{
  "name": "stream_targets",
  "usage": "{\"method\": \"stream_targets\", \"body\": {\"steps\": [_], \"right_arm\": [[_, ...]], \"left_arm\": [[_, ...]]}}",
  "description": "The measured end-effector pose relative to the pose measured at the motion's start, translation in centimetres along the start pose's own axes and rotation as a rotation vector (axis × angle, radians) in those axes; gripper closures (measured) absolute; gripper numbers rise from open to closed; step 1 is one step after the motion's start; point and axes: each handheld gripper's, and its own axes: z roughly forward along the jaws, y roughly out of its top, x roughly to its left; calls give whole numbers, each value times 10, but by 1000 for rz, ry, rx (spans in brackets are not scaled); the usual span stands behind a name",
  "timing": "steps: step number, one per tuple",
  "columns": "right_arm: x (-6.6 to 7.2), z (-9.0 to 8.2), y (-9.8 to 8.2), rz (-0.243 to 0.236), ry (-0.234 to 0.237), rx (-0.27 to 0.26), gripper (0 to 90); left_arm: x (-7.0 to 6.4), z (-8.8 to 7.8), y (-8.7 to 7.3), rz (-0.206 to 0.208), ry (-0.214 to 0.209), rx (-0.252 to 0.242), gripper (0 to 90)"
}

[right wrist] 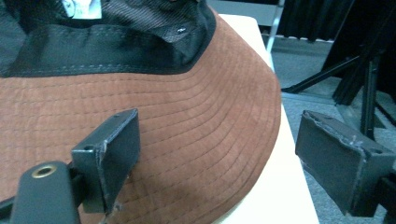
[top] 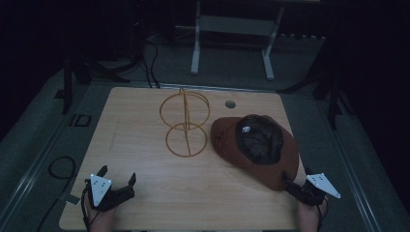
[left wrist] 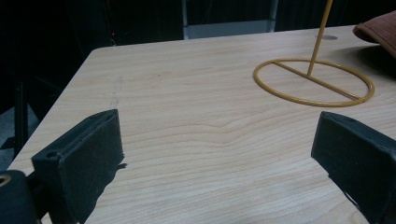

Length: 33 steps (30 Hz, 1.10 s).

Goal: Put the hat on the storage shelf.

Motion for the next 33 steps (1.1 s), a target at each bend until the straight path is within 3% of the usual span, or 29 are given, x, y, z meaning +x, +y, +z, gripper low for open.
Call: {"method": "stream_targets", "body": {"steps": [4, 8, 12, 16, 18, 21, 23, 26, 29, 31, 33], "right_arm": [[-1, 0, 0, 12, 9, 5, 140], [-2, -1, 0, 12, 15, 0, 140], [-3, -2, 1, 18, -2, -12, 140], [-10, -8, 8, 63, -10, -24, 139], [-16, -12, 16, 99, -5, -36, 134], [-21, -17, 37, 71, -43, -20, 134], [-25, -14, 52, 59, -48, 32, 134], [-31, -7, 74, 82, 18, 86, 135], [-30, 3, 93, 75, 35, 139, 125], [-28, 10, 103, 63, 60, 143, 116], [-22, 18, 109, 33, 25, 147, 116]], "left_arm": [[-3, -2, 2, 35, -13, -11, 27], [-4, -2, 2, 32, -23, -10, 27], [-5, -3, 3, 4, -42, -33, 27], [-9, -3, 4, 13, -71, -53, 27], [-11, -3, 5, 23, -78, -52, 26], [-15, -3, 6, 30, -90, -39, 26], [-16, -3, 7, 27, -103, -38, 27], [-17, -4, 8, 11, -101, -30, 26], [-17, -4, 9, -4, -109, -21, 27], [-17, -4, 9, -12, -112, -11, 27], [-17, -4, 10, -36, -124, 10, 27]]}}
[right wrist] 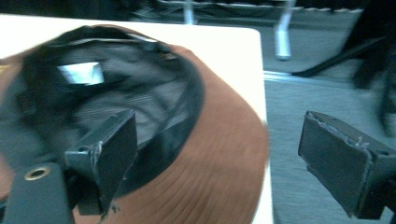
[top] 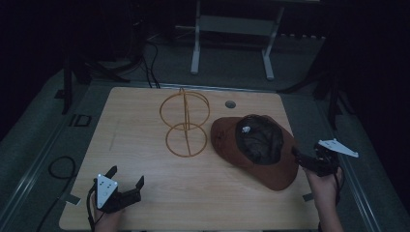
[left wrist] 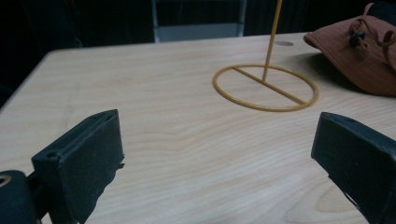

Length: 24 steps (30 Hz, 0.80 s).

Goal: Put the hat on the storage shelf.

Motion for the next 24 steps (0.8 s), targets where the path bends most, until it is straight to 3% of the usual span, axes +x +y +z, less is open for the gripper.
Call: {"method": "stream_targets", "body": {"steps": [7, 12, 18, 24], "right_arm": [[14, 44, 17, -11, 2, 83, 133], [22, 78, 22, -20, -36, 129, 159], [22, 113, 18, 3, -37, 209, 221], [26, 137, 3, -23, -110, 286, 229]], "left_arm": [[-1, 0, 1, -2, 10, 24, 27], [-4, 0, 1, 12, 3, 24, 27], [-5, -1, 2, 15, 29, 10, 27], [-5, -1, 2, 13, 28, 15, 27]]}}
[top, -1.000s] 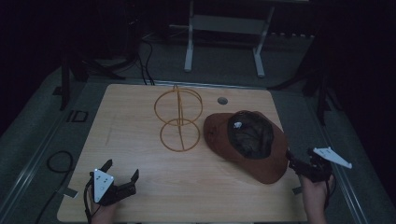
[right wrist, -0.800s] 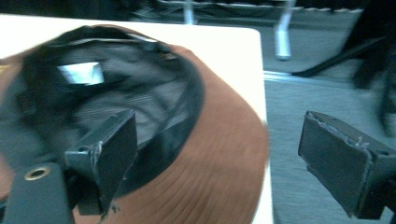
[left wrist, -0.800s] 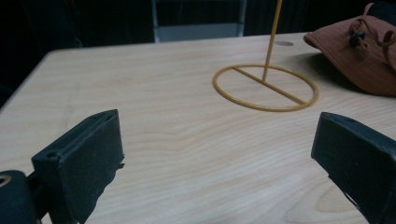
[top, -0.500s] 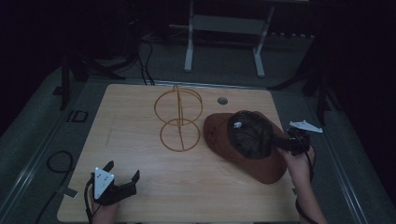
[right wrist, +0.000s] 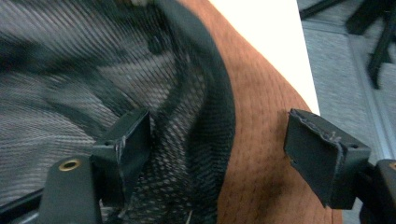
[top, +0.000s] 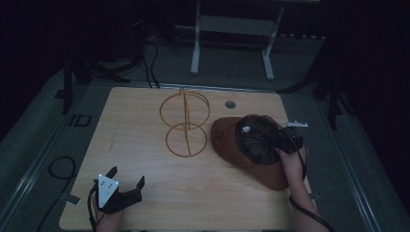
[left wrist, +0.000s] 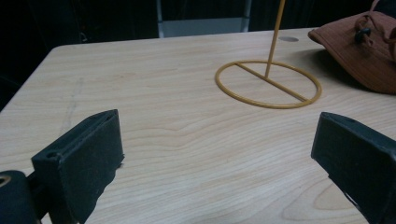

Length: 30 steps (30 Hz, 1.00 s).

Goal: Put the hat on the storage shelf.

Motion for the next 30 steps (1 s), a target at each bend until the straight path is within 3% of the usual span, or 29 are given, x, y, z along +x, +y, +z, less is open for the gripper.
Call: {"method": "stream_targets", "body": {"steps": [2, 6, 9, 12, 14, 21, 27, 30], "right_arm": [[5, 4, -2, -24, -30, 14, 273], [16, 10, -3, -100, -135, 41, 388], [21, 13, -6, -169, -214, 47, 570], [19, 11, -8, -168, -246, 22, 768], [14, 7, -7, -140, -231, 3, 828], [0, -16, 1, -44, -148, -94, 846], [1, -44, 16, -23, -96, -188, 846], [1, -62, 23, -10, -69, -247, 846]], "left_arm": [[-1, 1, 0, -1, -2, 6, 26], [-2, 1, -1, 3, -3, 8, 27], [-2, 1, -1, -1, -2, 10, 26], [0, 1, -1, -9, 0, 12, 27], [0, 1, -1, -15, 1, 16, 26], [0, 2, -1, -16, 1, 23, 27], [-1, 2, 0, -12, 10, 32, 27], [-3, 3, 2, -3, -14, 41, 27]]}}
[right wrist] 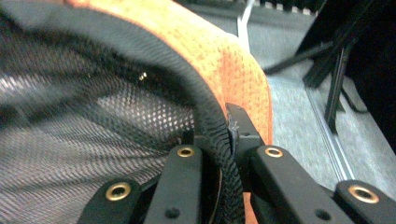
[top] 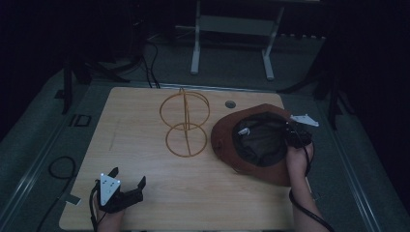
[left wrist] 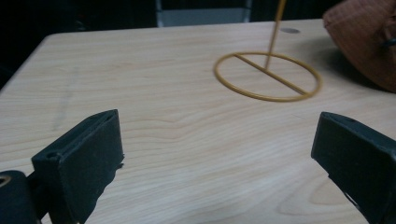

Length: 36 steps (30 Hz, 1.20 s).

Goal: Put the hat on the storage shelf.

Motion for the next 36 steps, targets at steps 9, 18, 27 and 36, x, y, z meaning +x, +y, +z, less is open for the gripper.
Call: {"method": "stream_targets", "body": {"steps": [9, 18, 27, 36], "right_arm": [[-4, -44, 31, 21, 48, -131, 846], [-8, -78, 40, 7, 71, -193, 846], [-10, -92, 18, 3, 76, -203, 846], [-5, -106, 1, -29, 78, -213, 845]], "left_arm": [[-16, 6, 13, 51, -61, 29, 27], [-41, 21, 47, 83, -183, 91, 27], [-73, 38, 82, 131, -282, 95, 27], [-121, 67, 125, 230, -377, 70, 28]]}}
